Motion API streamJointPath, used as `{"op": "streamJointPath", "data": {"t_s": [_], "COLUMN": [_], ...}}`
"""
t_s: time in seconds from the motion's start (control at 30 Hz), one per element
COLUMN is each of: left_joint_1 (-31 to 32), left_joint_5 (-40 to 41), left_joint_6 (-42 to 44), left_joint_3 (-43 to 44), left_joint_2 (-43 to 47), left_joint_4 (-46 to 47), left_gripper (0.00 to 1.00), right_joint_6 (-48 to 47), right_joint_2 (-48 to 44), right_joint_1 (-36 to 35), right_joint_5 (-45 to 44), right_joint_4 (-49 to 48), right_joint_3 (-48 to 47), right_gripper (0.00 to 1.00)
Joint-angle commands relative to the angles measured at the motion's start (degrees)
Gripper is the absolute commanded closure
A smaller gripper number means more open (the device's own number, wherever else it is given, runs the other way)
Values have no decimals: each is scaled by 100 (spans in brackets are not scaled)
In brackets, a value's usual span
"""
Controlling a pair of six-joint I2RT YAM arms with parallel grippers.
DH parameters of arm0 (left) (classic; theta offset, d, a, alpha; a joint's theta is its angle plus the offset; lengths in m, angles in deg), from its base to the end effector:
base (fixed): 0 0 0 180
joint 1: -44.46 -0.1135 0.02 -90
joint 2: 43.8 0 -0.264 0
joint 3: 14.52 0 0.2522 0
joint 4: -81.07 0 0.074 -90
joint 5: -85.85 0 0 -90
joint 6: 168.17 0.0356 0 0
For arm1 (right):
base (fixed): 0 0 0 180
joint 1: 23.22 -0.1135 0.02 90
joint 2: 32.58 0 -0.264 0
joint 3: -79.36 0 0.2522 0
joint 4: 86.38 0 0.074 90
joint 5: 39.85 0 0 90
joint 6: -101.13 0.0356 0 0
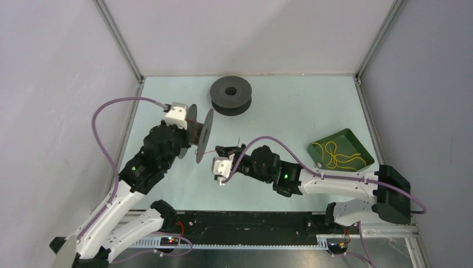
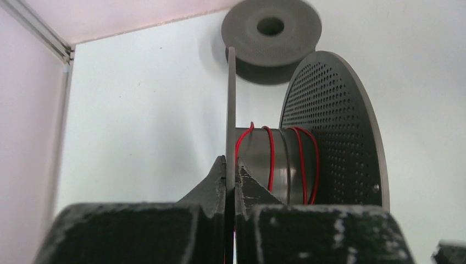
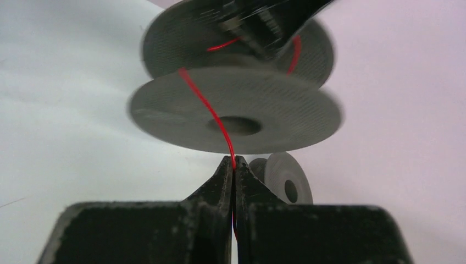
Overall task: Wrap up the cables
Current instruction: Wrap the cable around the cable reel.
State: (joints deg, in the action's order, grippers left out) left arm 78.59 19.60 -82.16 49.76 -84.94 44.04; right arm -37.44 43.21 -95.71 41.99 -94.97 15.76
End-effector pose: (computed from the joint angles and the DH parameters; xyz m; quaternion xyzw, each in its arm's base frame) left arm 0.1376 -0.0760 0.3607 0.0779 0.7770 -0.0438 0.6231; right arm 0.0983 0.2948 0.3093 -0.6091 0.4001 0.0908 0.6787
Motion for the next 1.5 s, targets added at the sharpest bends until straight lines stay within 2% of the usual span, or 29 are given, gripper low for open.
{"op": "streamJointPath", "data": {"t_s": [0.0,0.23,0.5,0.63,0.77,0.87,1.03,1.2,1.47], "left_joint_1": [397,704,740,737,671,420,1,-242,-377], "left_joint_5": [423,-270,-1687,-2388,-3108,-3584,-4527,-4974,-5185], "left_joint_6": [1379,2405,3296,3215,2975,2741,2391,2043,2188], "left_joint_3": [120,-208,-446,-446,-362,-185,113,222,203], "left_joint_2": [-123,-210,116,255,411,556,648,759,872], "left_joint_4": [38,-217,-298,-303,-296,-288,-188,76,193], "left_gripper": [100,100,100,100,100,100,100,100,100], "right_joint_6": [25,594,1146,1363,1710,2165,2687,3507,4029], "right_joint_2": [179,237,67,-2,-238,-414,-459,-288,-258], "right_joint_1": [383,981,1820,2280,2853,3246,3660,3729,3880], "right_joint_5": [460,1099,2198,2881,3830,4940,5972,6866,7415], "right_joint_4": [648,1021,1417,1597,1212,875,621,55,-152], "right_joint_3": [-836,-1156,-1159,-1024,-539,-255,-110,37,107], "right_gripper": [100,100,100,100,100,100,100,100,96]}}
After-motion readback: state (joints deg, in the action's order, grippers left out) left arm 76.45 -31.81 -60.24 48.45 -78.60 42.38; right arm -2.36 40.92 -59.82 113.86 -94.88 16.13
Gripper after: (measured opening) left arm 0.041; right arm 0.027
